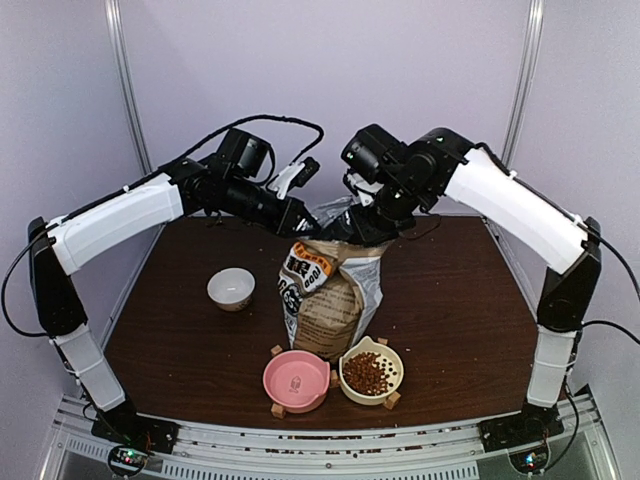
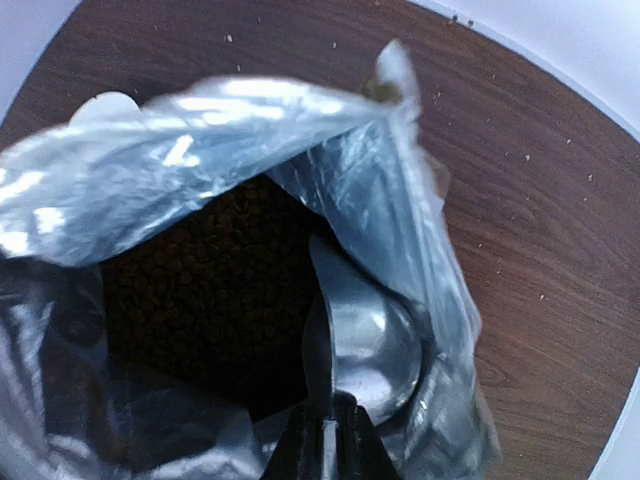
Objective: Serve the pet food
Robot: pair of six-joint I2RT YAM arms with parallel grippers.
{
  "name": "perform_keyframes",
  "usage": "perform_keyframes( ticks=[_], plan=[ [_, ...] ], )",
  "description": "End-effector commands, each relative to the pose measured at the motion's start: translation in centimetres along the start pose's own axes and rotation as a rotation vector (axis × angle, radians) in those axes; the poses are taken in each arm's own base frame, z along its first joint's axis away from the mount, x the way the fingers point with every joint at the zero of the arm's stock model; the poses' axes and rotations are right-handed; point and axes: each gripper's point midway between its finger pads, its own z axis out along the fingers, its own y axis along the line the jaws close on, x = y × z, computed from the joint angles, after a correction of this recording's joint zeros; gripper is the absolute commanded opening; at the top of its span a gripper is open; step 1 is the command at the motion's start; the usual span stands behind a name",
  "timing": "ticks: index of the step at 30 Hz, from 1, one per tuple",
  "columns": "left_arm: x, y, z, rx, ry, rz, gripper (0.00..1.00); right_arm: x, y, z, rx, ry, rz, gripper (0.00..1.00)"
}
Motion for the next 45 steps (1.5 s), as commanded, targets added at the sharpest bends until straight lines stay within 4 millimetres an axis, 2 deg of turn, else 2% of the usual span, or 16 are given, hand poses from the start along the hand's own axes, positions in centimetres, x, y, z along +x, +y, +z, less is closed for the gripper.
perform_keyframes(
  ticks=[1, 3, 6, 11, 15, 18, 26, 29, 33, 40, 45],
  plan=[
    [-0.9, -0.7, 0.2, 0.022, -0.034, 0.029, 0.00, 7.3, -1.2, 8.6, 0.130, 0.349, -0.094, 0.00],
    [-0.7, -0.5, 0.4, 0.016, -0.035, 0.032, 0.00, 8.7, 0.8, 11.3, 0.051, 0.404, -0.094, 0.00],
    [-0.6, -0.3, 0.7, 0.010, -0.037, 0.035, 0.00, 8.4, 4.3, 12.1, -0.122, 0.398, -0.051, 0.00],
    [-0.1, 0.0, 0.8, 0.000, -0.029, 0.036, 0.00, 6.0, 7.3, 10.1, -0.333, 0.331, 0.038, 0.00],
    [0.0, 0.3, 0.6, -0.018, -0.030, 0.040, 0.00, 4.4, 8.7, 7.5, -0.507, 0.276, 0.117, 0.00],
    [-0.1, 0.3, 0.4, -0.028, -0.036, 0.046, 0.00, 3.1, 9.1, 5.7, -0.613, 0.221, 0.186, 0.00],
    [-0.5, 0.6, -1.2, -0.076, -0.068, 0.068, 0.00, 0.5, 9.6, 0.1, -0.892, 0.101, 0.362, 0.00],
    [-0.7, 0.8, -2.0, -0.091, -0.088, 0.069, 0.00, -0.6, 9.1, -1.8, -0.988, 0.031, 0.444, 0.00],
    [-1.4, 1.1, -3.3, -0.100, -0.126, 0.060, 0.00, -0.5, 7.8, -3.4, -1.064, -0.004, 0.541, 0.00],
    [-2.3, 1.8, -5.7, -0.141, -0.200, 0.055, 0.00, 1.0, 5.2, -3.0, -1.082, -0.048, 0.663, 0.00],
    [-2.5, 1.9, -6.5, -0.146, -0.219, 0.054, 0.00, 1.2, 3.6, -3.0, -1.076, -0.086, 0.714, 0.00]
  ],
)
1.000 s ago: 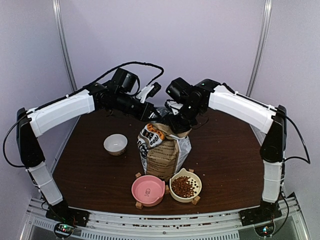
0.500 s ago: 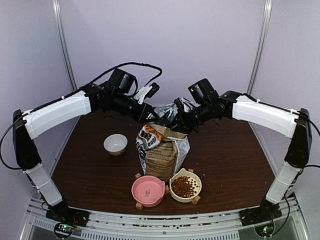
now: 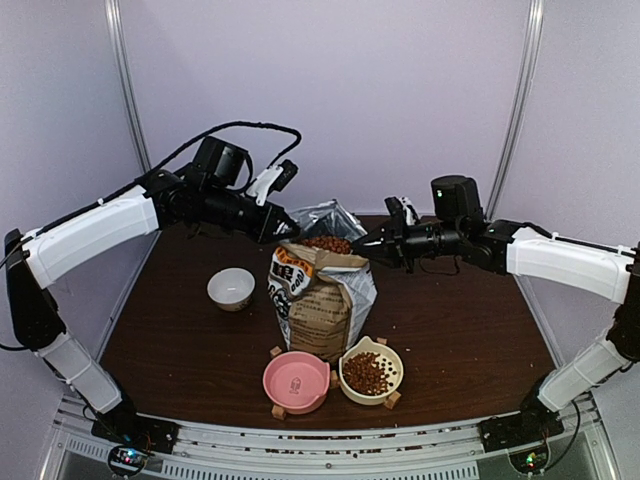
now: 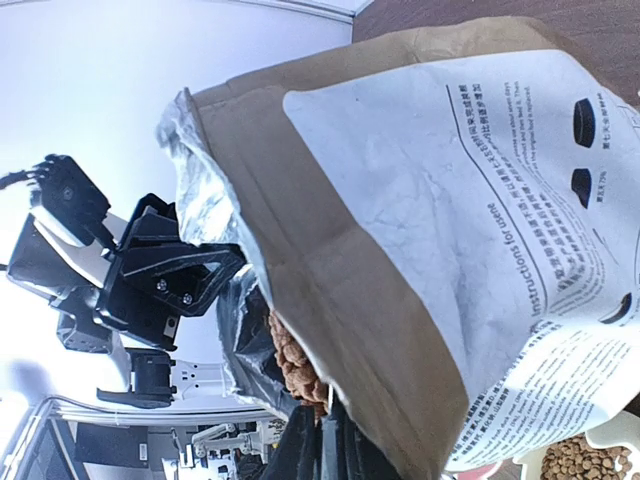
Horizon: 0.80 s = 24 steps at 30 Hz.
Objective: Serve the pet food
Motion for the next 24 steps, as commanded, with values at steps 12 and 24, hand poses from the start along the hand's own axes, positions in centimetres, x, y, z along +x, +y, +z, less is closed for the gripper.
perform_keyframes(
  ticks=[12, 24],
  plan=[
    [-4.5, -1.1, -3.4, 0.053, -0.175, 0.050, 0.00, -0.6, 2.7, -2.4, -0.083, -0.059, 0.019, 0.00],
    [-4.6, -2.6, -3.4, 0.110, -0.175, 0.086, 0.27, -1.4, 4.6, -1.5, -0.104, -0.075, 0.020, 0.00]
  ],
)
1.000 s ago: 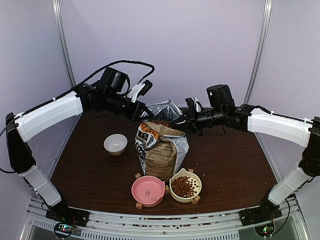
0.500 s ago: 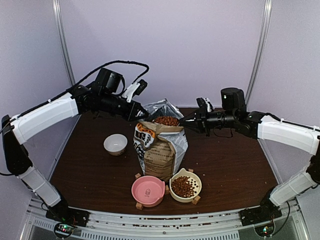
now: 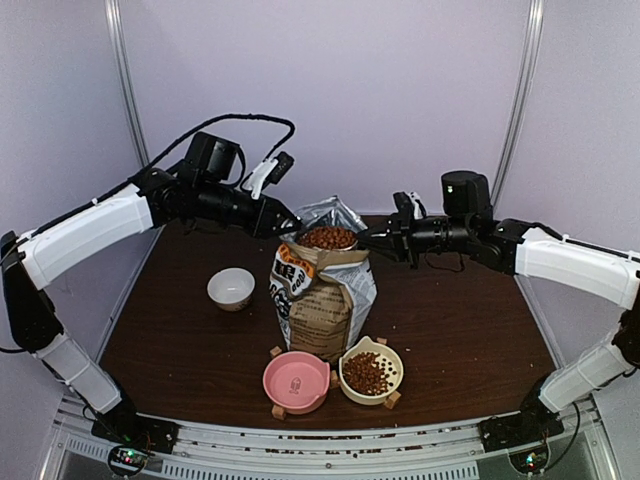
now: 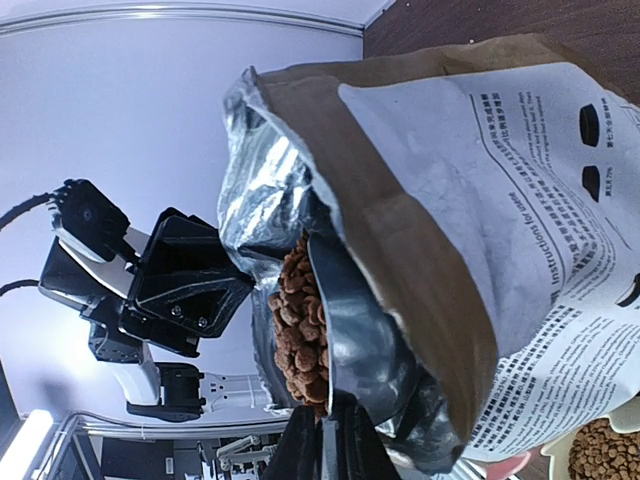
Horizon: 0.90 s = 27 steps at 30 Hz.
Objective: Serve the pet food
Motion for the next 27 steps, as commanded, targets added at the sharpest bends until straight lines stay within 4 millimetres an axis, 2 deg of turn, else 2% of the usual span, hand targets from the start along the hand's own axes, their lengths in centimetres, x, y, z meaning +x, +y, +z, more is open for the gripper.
perform_keyframes(
  ticks=[1, 6, 13, 17, 27],
  plan=[
    [-3.7, -1.9, -2.5, 0.031, -0.135, 0.078, 0.29, -0.8, 3.3, 0.0, -0.073, -0.027, -0.044, 0.00],
    [-4.1, -0.4, -3.9, -0.075, -0.166, 0.076, 0.38, -0.8, 4.3, -0.6, -0.086, -0.035, -0.054, 0.00],
    [-5.2, 0.2, -6.6, -0.138, -0.252, 0.074, 0.49, -0.7, 4.6, -1.5, -0.107, -0.056, -0.052, 0.00],
    [-5.2, 1.3, -7.3, -0.173, -0.260, 0.054, 0.51, -0.8, 4.9, -2.1, -0.132, -0.073, -0.042, 0.00],
    [-5.6, 2.2, -8.4, -0.182, -0.288, 0.035, 0.56, -1.0, 5.8, -3.6, -0.145, -0.100, -0.052, 0.00]
  ],
)
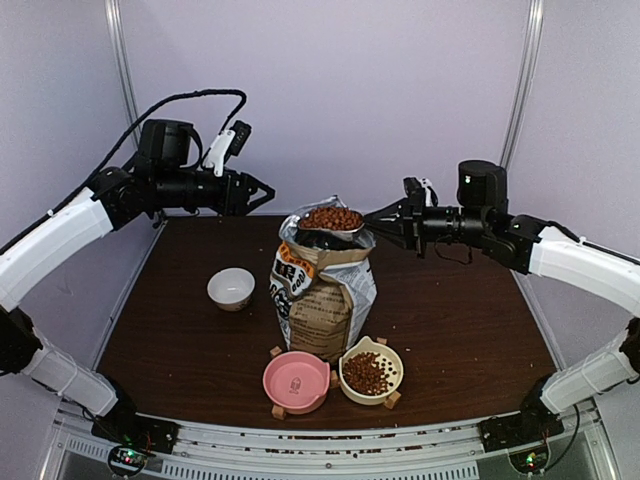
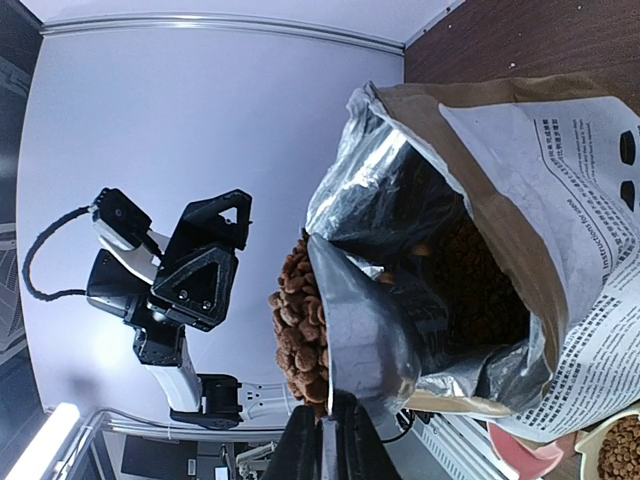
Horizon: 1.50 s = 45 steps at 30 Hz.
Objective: Serve the pet food
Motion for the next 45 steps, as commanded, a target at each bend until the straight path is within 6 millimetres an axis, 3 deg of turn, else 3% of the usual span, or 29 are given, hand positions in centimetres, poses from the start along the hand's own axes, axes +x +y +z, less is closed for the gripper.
perform_keyframes(
  ticks=[1, 4, 12, 45],
  plan=[
    [-1.7, 0.3, -1.0, -0.008, -0.073, 0.002, 0.56, -0.6, 2.2, -1.4, -0.064, -0.049, -0.044, 0.00],
    [-1.7, 0.5, -1.0, -0.010, -0.074, -0.003, 0.57, -0.8, 1.8, -1.7, -0.043, -0.062, -0.052, 0.00],
    [-1.9, 0.7, -1.2, -0.009, -0.080, -0.011, 0.58, -0.8, -1.6, -1.5, 0.099, -0.057, -0.066, 0.00],
    [-2.0, 0.7, -1.6, -0.003, -0.093, -0.016, 0.59, -1.1, -1.7, -1.9, 0.187, -0.086, -0.106, 0.00]
  ],
)
